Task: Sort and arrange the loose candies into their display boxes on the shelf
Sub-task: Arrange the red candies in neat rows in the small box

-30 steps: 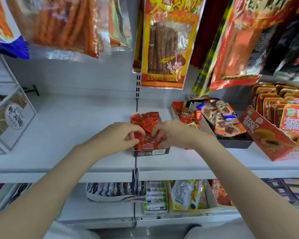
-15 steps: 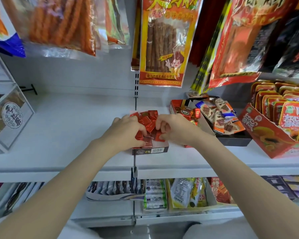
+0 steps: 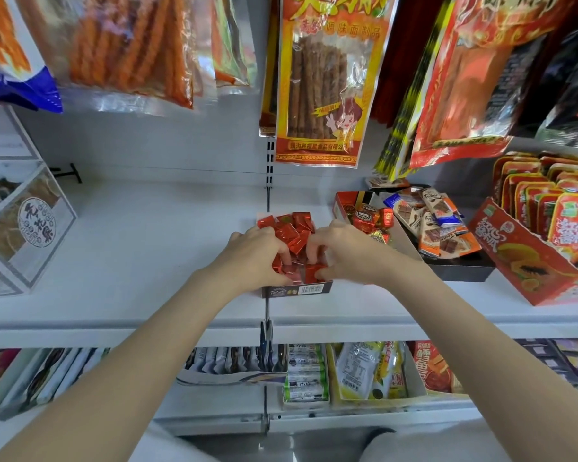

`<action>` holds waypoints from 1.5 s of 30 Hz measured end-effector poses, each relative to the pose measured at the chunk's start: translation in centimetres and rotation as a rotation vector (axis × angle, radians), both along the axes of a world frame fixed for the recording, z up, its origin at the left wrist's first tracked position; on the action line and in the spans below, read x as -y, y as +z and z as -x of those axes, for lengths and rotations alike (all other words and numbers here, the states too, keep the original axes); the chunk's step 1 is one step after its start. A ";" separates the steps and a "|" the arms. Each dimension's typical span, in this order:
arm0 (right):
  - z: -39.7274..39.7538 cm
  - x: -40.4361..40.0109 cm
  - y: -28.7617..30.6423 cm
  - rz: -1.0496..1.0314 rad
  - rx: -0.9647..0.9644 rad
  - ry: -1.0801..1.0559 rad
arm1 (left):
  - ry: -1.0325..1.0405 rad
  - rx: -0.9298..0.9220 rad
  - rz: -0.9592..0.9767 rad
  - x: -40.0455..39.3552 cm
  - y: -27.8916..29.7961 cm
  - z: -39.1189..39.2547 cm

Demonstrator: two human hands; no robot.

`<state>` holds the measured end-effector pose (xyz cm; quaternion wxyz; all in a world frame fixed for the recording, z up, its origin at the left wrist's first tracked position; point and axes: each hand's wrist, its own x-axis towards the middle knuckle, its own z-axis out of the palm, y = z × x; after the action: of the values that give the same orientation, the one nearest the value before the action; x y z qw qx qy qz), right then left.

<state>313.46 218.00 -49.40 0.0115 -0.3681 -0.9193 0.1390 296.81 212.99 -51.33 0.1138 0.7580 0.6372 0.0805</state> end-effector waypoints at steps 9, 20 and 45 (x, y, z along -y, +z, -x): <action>-0.1 -0.2 -0.2 0.019 -0.012 -0.042 | 0.009 0.034 0.039 -0.2 -0.1 0.2; 0.3 -0.6 -0.4 -0.153 0.017 -0.014 | -0.028 0.125 0.028 -0.2 -0.1 0.3; 3.6 -0.1 -0.9 0.151 -0.137 -0.072 | 0.095 0.084 -0.010 0.2 0.3 3.7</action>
<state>309.88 218.13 -50.30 0.0514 -0.3902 -0.8895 0.2320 293.12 212.78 -51.00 0.1327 0.7233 0.6668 0.1206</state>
